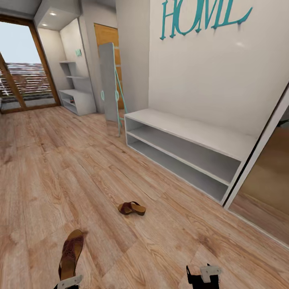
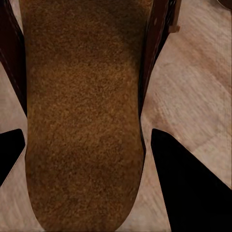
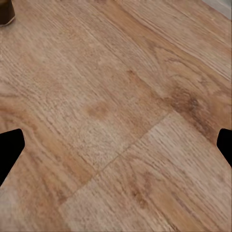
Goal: Pick up the two gym shoes and the two sandals from the corridor floor and place them onto the hallstand (shoe rack) in the corridor, making sure they are on the rack and not on the floor. Arrange them so the two gym shoes are next to each other and the two sandals are next to each other.
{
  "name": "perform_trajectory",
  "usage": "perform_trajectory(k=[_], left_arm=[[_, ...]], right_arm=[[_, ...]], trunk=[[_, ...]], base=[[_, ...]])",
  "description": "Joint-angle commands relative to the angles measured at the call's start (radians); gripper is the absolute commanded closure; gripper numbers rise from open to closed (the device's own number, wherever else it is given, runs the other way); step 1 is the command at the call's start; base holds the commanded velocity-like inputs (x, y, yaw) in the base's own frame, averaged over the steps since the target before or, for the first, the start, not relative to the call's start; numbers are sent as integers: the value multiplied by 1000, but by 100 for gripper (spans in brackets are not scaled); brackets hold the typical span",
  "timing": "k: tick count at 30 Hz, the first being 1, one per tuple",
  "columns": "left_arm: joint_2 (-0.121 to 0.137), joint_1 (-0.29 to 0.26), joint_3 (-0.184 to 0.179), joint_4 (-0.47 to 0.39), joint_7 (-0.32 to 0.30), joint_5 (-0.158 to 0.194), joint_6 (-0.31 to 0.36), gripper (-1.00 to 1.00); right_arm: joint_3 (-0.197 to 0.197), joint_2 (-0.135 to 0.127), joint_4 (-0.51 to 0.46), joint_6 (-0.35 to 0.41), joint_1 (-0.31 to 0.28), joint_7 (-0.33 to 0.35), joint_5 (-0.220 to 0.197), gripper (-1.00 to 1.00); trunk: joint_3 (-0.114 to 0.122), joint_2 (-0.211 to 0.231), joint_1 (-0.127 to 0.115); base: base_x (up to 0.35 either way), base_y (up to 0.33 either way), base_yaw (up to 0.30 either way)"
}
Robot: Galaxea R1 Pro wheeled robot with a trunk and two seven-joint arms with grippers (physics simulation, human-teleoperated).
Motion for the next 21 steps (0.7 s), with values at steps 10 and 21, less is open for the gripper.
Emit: perform_trajectory(k=[10,21], left_arm=[[0,-1,1,0,4,-4,-3,100],[0,-1,1,0,4,-8,-3,100]], right_arm=[[-2,0,1,-3,-1,-8,11,-100],[-2,0,0,-3,0,-8,11,-100]], trunk=[[-5,0,0],[-9,0,0]], base=[[14,-92,277],[72,-251,277]])
